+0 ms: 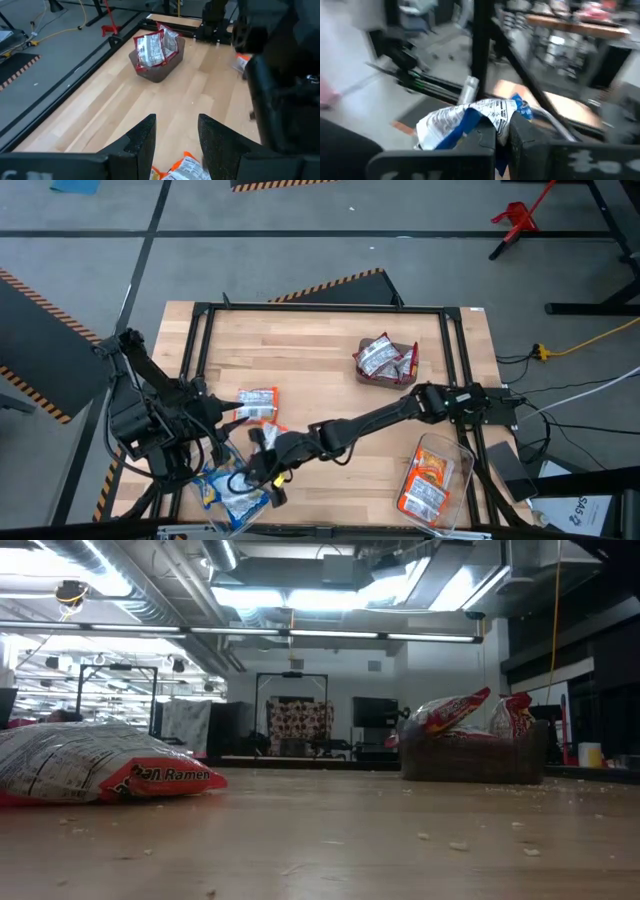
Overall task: Sort Maruchan noodles
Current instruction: Put the blue noodle pack into the left transparent bin
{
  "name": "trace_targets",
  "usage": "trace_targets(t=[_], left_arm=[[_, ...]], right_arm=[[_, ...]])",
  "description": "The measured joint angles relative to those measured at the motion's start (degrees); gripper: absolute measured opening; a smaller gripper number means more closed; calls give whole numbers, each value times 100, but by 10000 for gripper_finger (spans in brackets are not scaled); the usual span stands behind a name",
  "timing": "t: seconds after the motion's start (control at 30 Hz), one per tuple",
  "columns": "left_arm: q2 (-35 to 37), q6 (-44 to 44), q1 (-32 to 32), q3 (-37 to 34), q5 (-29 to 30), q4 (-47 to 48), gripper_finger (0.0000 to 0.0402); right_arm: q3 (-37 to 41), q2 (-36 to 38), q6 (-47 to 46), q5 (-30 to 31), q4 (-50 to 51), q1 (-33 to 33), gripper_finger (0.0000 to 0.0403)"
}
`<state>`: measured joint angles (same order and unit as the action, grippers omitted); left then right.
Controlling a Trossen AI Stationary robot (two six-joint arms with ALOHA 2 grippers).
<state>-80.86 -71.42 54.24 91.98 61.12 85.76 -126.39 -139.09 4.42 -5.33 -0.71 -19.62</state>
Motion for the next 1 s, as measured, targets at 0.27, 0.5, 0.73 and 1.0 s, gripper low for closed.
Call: trace_targets(t=[0.27, 0.5, 0.73, 1.0], left_arm=[[0, -14, 0, 0, 13, -7, 141], [0, -17, 0, 0, 105, -10, 141], [0, -17, 0, 0, 122, -11, 141], [0, -2, 0, 0, 122, -9, 141]], right_arm=[[-340, -569, -280, -828, -319, 7, 0], [-348, -865, -266, -963, -761, 9, 0], [-346, -992, -67, -624, -921, 17, 32], [-345, -990, 66, -607, -752, 59, 142]])
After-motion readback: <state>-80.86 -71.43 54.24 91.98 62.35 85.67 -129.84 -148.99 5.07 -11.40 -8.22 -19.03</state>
